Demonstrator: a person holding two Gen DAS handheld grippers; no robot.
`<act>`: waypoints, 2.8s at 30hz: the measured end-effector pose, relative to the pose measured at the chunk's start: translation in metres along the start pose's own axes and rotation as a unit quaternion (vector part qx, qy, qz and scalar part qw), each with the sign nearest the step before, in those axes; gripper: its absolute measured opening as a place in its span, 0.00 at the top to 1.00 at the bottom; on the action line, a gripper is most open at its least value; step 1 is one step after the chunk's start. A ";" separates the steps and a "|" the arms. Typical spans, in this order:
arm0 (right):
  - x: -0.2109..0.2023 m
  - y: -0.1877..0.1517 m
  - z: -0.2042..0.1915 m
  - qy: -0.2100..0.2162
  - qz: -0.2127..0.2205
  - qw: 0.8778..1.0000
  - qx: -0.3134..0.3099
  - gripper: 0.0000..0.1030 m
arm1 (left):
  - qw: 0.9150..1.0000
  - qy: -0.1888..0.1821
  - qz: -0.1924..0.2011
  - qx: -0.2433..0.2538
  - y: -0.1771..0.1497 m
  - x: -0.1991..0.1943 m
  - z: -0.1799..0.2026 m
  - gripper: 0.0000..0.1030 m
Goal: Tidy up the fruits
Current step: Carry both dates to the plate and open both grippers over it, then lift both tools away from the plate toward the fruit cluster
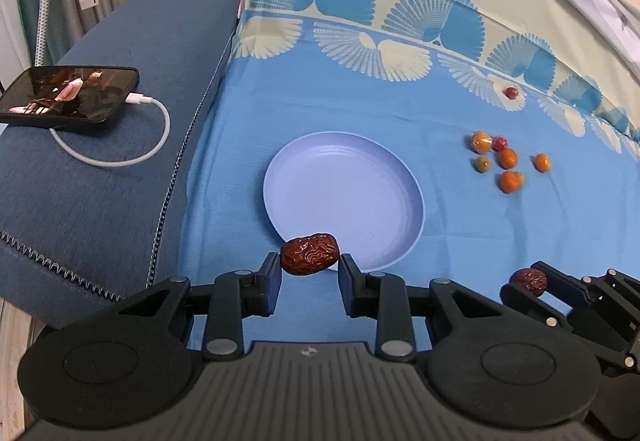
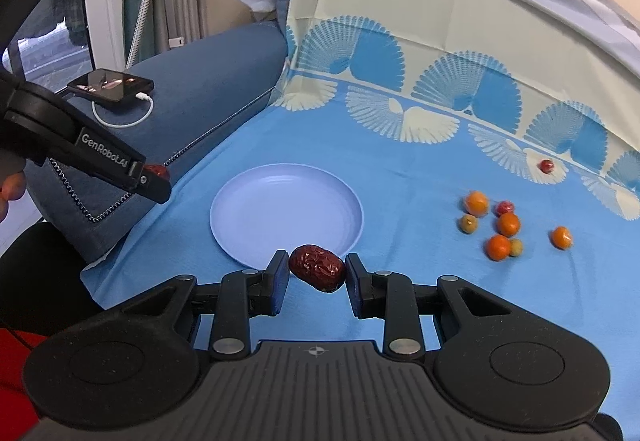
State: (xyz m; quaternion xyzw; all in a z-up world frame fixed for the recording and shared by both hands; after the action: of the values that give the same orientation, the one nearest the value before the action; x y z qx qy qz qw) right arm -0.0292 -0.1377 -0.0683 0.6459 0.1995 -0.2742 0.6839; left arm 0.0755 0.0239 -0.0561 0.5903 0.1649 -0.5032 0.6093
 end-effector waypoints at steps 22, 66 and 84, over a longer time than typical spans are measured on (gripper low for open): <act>0.136 0.016 -0.037 0.015 -0.074 0.997 -0.036 0.69 | 0.997 0.015 -0.077 0.012 0.041 0.124 -0.031 0.67; -0.052 -0.016 0.006 -0.009 0.003 1.000 0.010 0.01 | 0.997 0.035 0.014 0.069 -0.016 -0.031 0.056 0.00; -0.046 -0.020 0.004 -0.005 -0.010 1.000 0.013 0.01 | 0.998 0.034 0.010 0.057 -0.020 -0.029 0.047 0.00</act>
State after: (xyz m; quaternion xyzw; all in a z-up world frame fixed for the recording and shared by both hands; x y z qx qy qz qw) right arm -0.0778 -0.1368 -0.0540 0.6514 0.1989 -0.2865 0.6738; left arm 0.0279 -0.0016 -0.0321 0.6422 0.1506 -0.4852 0.5741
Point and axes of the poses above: each gripper's, at about its wrist camera, not at the fingertips, and x roughly the way its jaws point, z to its right, y to its top, the point moved 5 cm from there along x, roughly the way its jaws point, and after that the axes turned 13 degrees about -y, right-handed, at the moved point
